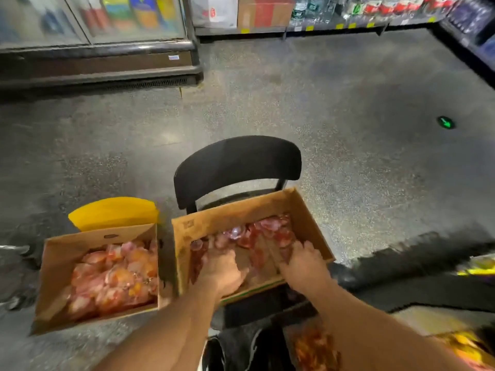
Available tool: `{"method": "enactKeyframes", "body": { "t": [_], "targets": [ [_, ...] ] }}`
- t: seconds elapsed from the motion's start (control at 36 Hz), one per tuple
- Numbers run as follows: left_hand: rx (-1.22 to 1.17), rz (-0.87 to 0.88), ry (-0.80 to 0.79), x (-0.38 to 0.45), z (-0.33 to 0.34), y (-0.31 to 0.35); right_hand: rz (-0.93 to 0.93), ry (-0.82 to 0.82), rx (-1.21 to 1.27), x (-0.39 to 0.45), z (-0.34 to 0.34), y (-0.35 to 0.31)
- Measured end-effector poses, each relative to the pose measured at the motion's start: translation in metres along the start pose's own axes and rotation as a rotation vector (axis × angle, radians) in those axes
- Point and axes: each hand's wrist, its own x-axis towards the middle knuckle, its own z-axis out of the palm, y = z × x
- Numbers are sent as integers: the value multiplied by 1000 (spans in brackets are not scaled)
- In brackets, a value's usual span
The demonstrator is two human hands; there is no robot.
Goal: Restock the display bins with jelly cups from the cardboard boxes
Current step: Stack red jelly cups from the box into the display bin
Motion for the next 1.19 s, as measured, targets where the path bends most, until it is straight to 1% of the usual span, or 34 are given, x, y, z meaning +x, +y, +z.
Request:
{"method": "enactKeyframes", "body": {
  "t": [0.06,0.17,0.19,0.31,0.36,0.42,0.44,0.58,0.69,0.75,0.81,0.89,0.97,1.03,1.14,1.19],
  "targets": [
    [1,-11,-26,30,12,12,-3,-9,-30,36,5,9],
    [-137,-10,-60,95,48,33,26,-104,-34,100,24,22],
    [-152,-23,-70,109,57,37,38,-130,-35,113,29,23],
    [-150,-115,-234,146,91,54,89,-230,-37,149,57,27],
    [-141,-159,-212,160,107,59,86,-245,-74,161,67,28],
    [-143,-177,-164,172,114,60,72,-227,-89,174,76,28],
    [-149,-174,-165,175,113,60,69,-209,-89,181,79,29],
    [-131,-81,-189,183,108,46,107,-77,-20,198,96,22],
    [-53,-5,-204,180,103,38,74,39,-59,201,105,26],
    [-36,22,-211,177,102,33,56,36,-125,205,104,32],
    [-39,14,-205,174,101,27,65,-2,-156,210,99,35],
    [-106,-47,-186,169,105,19,94,-54,-85,212,98,31],
    [-127,-105,-238,166,112,17,79,-62,-8,213,99,26],
    [-176,-158,-242,166,114,19,74,-59,21,211,99,24],
    [-313,-206,-134,170,114,22,8,-54,-82,208,107,21],
    [-356,-178,-98,174,117,19,7,-53,-89,206,107,20]
  ]
}}
